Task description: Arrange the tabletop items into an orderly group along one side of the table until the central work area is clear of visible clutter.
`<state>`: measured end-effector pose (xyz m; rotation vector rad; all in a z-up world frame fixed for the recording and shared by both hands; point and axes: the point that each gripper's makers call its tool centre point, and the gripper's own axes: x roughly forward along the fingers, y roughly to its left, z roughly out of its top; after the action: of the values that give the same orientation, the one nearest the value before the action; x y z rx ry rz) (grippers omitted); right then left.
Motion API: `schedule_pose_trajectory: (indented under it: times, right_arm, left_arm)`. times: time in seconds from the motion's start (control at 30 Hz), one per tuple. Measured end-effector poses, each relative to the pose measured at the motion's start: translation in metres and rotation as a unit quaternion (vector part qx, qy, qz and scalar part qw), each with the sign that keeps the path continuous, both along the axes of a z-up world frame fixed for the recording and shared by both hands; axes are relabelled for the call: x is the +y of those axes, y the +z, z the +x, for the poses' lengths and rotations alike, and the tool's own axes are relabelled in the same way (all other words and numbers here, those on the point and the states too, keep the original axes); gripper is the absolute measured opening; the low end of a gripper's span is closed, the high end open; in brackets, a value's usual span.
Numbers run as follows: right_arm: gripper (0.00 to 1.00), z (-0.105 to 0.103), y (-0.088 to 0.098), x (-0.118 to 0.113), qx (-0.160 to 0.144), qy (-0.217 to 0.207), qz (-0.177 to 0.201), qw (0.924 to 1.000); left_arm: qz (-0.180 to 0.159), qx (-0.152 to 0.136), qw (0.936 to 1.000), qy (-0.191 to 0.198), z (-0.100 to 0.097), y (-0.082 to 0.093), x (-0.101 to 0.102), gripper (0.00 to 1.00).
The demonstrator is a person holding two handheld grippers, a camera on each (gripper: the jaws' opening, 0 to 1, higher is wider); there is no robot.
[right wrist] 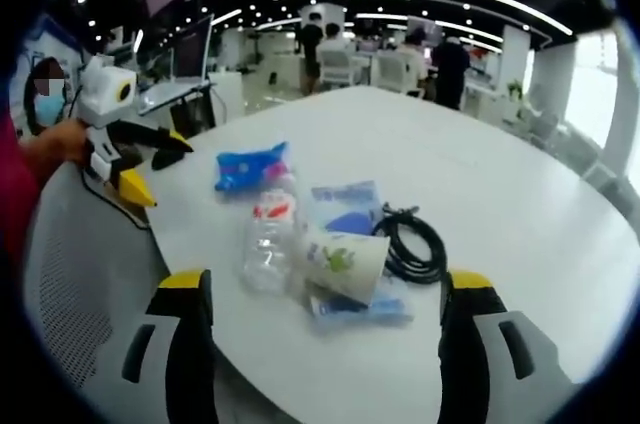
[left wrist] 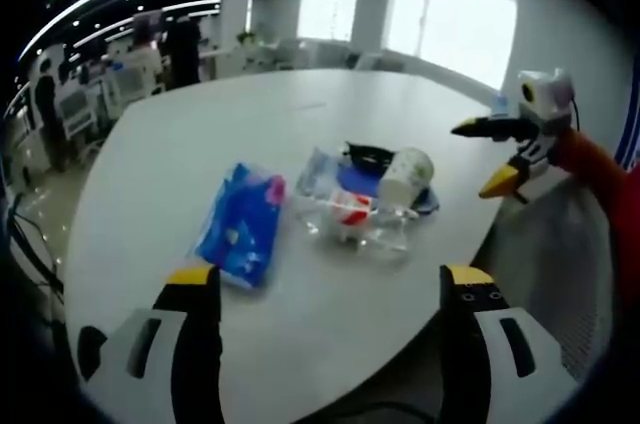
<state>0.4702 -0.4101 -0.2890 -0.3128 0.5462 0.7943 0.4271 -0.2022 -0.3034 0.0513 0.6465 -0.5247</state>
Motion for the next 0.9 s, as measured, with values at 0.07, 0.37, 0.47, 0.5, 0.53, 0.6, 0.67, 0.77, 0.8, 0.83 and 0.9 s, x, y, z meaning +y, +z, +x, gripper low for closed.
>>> schedule_pose_trajectory:
  times: [0.07, 0.37, 0.47, 0.5, 0.53, 0.6, 0.67, 0.77, 0.8, 0.83, 0.9]
  right_arm:
    - [0.90, 0.000, 0.002, 0.009, 0.001, 0.012, 0.000, 0.9999]
    - [0.78, -0.003, -0.001, 0.049, 0.026, 0.054, 0.001, 0.9982]
    - [0.77, -0.002, -0.004, 0.061, 0.033, 0.065, 0.000, 0.9973]
    - [0.76, -0.002, -0.004, 0.064, 0.035, 0.068, -0.001, 0.9971]
    - [0.75, -0.001, -0.004, 0.068, 0.038, 0.072, -0.001, 0.9967]
    - [0.73, -0.001, -0.005, 0.074, 0.040, 0.076, -0.001, 0.9963]
    - [0.73, 0.000, -0.007, 0.081, 0.044, 0.083, -0.005, 0.9955]
    - [0.71, 0.001, -0.014, 0.087, 0.055, 0.091, -0.016, 0.9942]
    - [0.71, 0.001, -0.017, 0.089, 0.057, 0.092, -0.020, 0.9939]
    - [0.71, 0.000, -0.020, 0.091, 0.062, 0.096, -0.027, 0.9931]
    - [0.70, 0.001, -0.024, 0.096, 0.066, 0.101, -0.031, 0.9922]
  left_arm:
    - [0.001, -0.001, 1.0000, 0.000, 0.000, 0.000, 0.000, 0.87]
    - [0.000, -0.001, 1.0000, 0.000, 0.000, 0.000, 0.001, 0.87]
    - [-0.001, -0.001, 1.0000, 0.000, 0.000, 0.001, 0.001, 0.86]
    - [-0.001, -0.001, 1.0000, 0.000, 0.000, 0.001, 0.001, 0.86]
    - [-0.001, -0.001, 1.0000, 0.000, -0.001, 0.001, 0.001, 0.86]
    - [-0.001, -0.001, 1.0000, 0.000, -0.001, 0.001, 0.001, 0.86]
    - [-0.001, -0.001, 1.0000, 0.000, -0.001, 0.001, 0.001, 0.86]
    - [0.000, 0.001, 1.0000, 0.000, -0.001, 0.000, 0.001, 0.86]
    - [0.000, 0.001, 1.0000, 0.000, -0.001, 0.000, 0.001, 0.86]
    - [0.000, 0.000, 1.0000, 0.001, -0.001, 0.000, 0.001, 0.86]
    - [0.000, 0.000, 1.0000, 0.000, -0.001, 0.001, 0.001, 0.86]
